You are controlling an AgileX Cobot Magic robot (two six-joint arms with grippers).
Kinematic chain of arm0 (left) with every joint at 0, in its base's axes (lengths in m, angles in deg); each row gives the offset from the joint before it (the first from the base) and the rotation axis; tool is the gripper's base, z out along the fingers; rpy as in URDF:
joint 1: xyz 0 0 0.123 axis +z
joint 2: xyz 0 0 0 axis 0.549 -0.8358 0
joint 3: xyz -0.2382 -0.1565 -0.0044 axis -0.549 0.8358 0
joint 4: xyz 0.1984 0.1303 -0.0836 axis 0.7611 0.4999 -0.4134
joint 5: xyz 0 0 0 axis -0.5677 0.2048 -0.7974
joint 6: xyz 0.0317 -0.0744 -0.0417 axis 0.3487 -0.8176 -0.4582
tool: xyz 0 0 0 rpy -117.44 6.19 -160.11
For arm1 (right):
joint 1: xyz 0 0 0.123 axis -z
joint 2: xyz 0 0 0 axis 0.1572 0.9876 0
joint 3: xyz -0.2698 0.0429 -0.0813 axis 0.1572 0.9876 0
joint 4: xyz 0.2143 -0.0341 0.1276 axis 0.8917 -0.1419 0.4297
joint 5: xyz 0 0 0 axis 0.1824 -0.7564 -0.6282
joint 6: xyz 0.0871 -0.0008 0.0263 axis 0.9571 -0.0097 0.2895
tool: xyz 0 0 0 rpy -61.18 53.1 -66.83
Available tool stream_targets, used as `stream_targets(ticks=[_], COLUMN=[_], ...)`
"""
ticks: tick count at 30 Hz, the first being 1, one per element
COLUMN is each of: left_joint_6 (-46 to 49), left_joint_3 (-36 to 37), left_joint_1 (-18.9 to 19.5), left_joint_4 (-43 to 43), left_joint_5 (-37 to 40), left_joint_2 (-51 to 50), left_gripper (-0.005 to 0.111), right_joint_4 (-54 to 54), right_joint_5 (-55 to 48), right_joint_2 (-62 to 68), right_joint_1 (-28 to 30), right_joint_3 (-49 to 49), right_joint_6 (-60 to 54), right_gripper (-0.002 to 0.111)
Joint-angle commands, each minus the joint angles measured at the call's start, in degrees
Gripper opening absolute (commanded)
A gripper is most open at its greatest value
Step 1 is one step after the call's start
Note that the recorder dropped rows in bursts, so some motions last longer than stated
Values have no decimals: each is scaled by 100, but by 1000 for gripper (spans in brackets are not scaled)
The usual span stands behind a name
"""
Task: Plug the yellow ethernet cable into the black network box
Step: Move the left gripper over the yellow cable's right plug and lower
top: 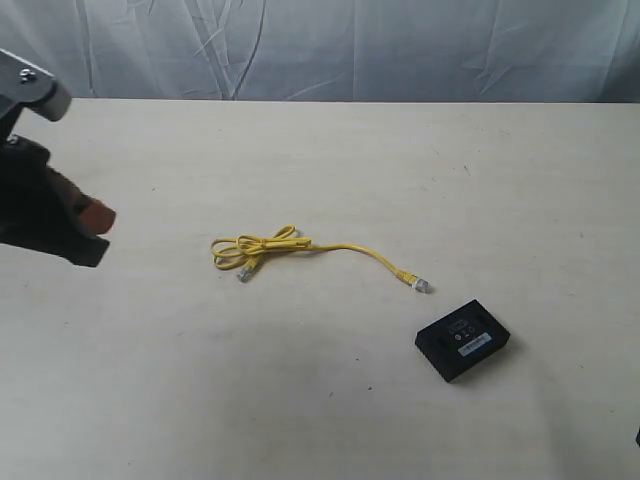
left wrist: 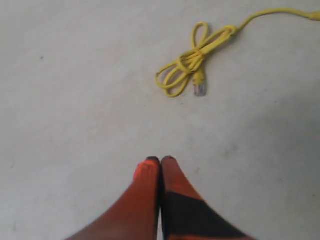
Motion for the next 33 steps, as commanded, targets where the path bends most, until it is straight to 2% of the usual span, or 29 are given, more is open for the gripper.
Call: stream_targets(ticks=[1,6,10,18,25,30,33], left_joint_6=[340,1049,1050,1060,1090,1090,1378], left_joint_3=[-332,-729,-1066,-1626,-2238,-3160,-3933], left_joint_1=[-639,-1053,-1133,-1142,-1573,-1941,-2153], left_joint_4=[-77,-36,54,-71,-84,5,184], left_joint_5=[-117,274,485,349,687,769,1325], left_joint_2=[-344,-760,-1121,-1768,-2312,-3048,-3706], left_gripper=[0,0,0,0,0,0,0], right_joint_4=[-3,75,86,86,86,86,86], right_joint_5=[59,59,59,59,59,59,59], right_joint_2=[-32,-32,-32,-32,-32,-32,-32], right_joint_1=[19,19,19,19,19,19,19], right_joint_3=[13,13,13,13,13,13,13], right_joint_6=[-7,-7,-7,-7,-7,-7,-7], right_gripper=[-1,-1,-1,-1,-1,-1,-1])
